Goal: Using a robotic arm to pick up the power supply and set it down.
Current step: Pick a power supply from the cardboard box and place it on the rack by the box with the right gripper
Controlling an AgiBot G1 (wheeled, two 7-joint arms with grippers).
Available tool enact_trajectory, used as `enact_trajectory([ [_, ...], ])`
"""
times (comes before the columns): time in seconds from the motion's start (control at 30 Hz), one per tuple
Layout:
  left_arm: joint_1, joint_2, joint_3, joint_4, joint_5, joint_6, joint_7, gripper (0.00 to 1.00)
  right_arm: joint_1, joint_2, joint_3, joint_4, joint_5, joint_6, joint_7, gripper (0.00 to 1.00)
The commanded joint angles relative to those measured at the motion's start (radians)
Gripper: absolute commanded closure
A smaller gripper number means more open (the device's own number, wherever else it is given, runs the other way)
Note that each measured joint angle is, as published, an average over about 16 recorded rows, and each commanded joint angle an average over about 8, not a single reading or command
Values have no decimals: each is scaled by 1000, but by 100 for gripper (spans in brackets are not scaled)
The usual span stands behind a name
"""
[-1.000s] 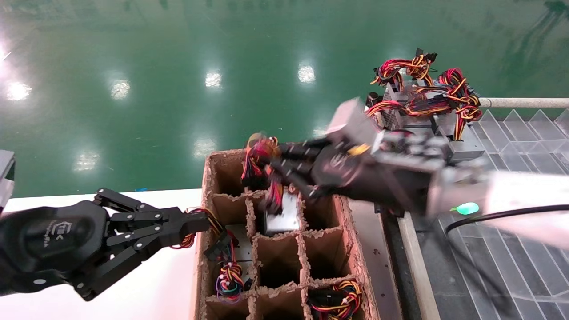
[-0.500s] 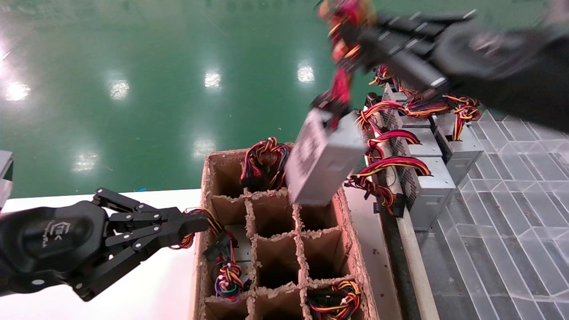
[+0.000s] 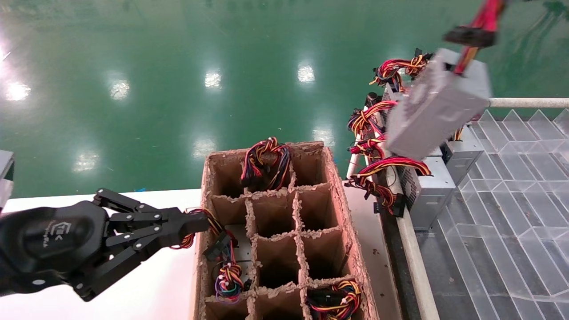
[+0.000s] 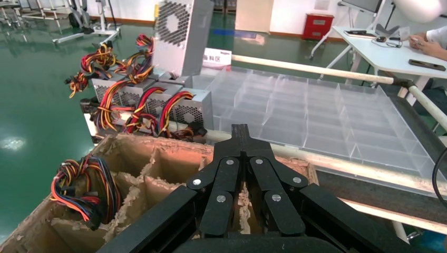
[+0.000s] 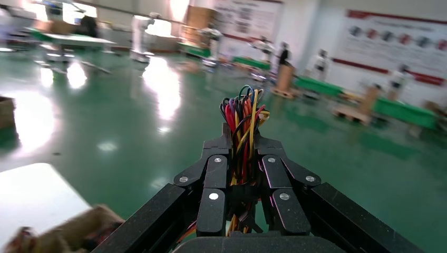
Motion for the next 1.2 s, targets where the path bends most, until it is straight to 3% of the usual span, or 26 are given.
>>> enact_trajectory([
  [0.03,0,0,0,0,0,0,0,100,-33,38,28,-1,9,20,9,100],
  [0.43,0,0,0,0,0,0,0,100,-309,143,168,-12,-8,124,27,100],
  [0.77,0,0,0,0,0,0,0,100,-502,126,283,-12,-30,144,15,100],
  [1.2,0,0,0,0,0,0,0,100,-648,104,479,8,-22,119,27,100],
])
